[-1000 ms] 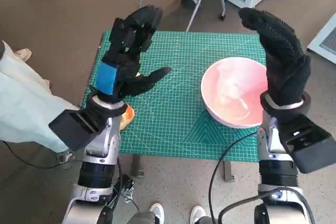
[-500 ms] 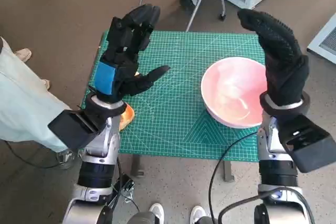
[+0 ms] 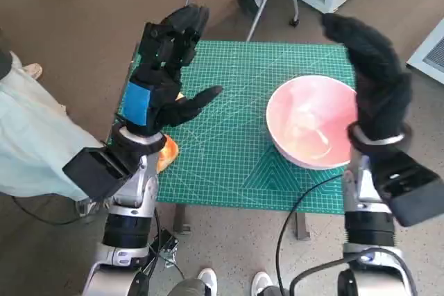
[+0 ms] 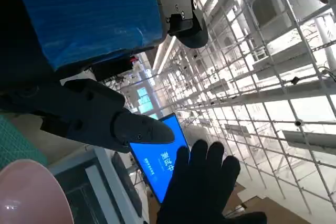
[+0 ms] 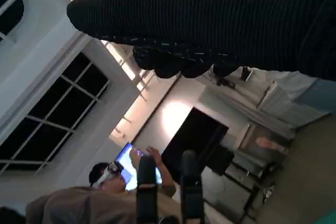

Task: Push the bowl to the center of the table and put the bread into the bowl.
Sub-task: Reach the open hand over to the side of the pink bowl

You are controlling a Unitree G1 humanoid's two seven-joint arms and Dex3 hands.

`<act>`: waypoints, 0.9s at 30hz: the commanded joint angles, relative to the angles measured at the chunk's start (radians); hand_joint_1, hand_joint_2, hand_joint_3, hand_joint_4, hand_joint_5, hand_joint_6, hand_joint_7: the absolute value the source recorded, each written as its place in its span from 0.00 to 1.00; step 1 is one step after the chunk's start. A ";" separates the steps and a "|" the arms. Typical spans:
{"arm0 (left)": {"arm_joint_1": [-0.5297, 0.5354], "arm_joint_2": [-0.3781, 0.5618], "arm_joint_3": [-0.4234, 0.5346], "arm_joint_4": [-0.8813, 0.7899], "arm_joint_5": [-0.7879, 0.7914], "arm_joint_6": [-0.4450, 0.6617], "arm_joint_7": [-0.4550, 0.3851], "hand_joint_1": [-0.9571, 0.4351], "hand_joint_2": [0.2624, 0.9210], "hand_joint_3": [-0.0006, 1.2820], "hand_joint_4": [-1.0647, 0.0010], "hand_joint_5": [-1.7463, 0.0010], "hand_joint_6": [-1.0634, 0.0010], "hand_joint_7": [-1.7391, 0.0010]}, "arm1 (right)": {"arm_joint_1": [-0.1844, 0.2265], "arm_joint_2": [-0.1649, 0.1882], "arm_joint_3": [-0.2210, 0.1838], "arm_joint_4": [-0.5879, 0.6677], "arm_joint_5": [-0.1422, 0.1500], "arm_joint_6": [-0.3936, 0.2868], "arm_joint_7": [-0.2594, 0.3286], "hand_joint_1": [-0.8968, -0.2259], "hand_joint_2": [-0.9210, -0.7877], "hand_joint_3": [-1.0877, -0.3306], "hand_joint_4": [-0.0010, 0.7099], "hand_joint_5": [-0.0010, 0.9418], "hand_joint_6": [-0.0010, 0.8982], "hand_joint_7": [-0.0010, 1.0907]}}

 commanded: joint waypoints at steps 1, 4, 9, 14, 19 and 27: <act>0.012 0.002 0.007 0.016 -0.008 -0.015 -0.001 0.40 1.00 0.11 0.76 0.97 0.98 0.57 | 0.030 -0.060 -0.073 0.096 -0.007 -0.046 -0.034 0.56 0.00 0.51 0.47 0.00 0.02 0.69; 0.011 0.001 0.011 0.024 -0.010 -0.020 -0.003 0.41 1.00 0.11 0.76 0.97 0.97 0.57 | 0.030 -0.086 -0.111 0.158 -0.031 -0.074 -0.077 0.55 0.00 0.49 0.47 0.00 0.00 0.70; 0.011 0.001 0.018 0.037 -0.017 -0.028 -0.010 0.41 1.00 0.11 0.76 0.97 0.95 0.59 | 0.035 -0.134 -0.160 0.296 -0.094 -0.113 -0.177 0.57 0.00 0.48 0.46 0.00 0.00 0.69; 0.007 0.003 0.026 0.054 -0.024 -0.039 -0.014 0.41 1.00 0.11 0.75 0.97 0.93 0.62 | 0.043 -0.173 -0.187 0.458 -0.137 -0.122 -0.282 0.61 0.00 0.43 0.46 0.00 0.00 0.70; 0.003 0.004 0.031 0.064 -0.030 -0.044 -0.016 0.40 1.00 0.11 0.75 0.97 0.92 0.63 | 0.052 -0.183 -0.190 0.579 -0.143 -0.079 -0.339 0.63 0.00 0.40 0.46 0.00 0.00 0.70; -0.002 0.003 0.036 0.080 -0.033 -0.050 -0.019 0.39 1.00 0.11 0.75 0.98 0.93 0.64 | 0.054 -0.131 -0.218 0.674 -0.079 0.037 -0.321 0.64 0.00 0.36 0.43 0.00 0.02 0.66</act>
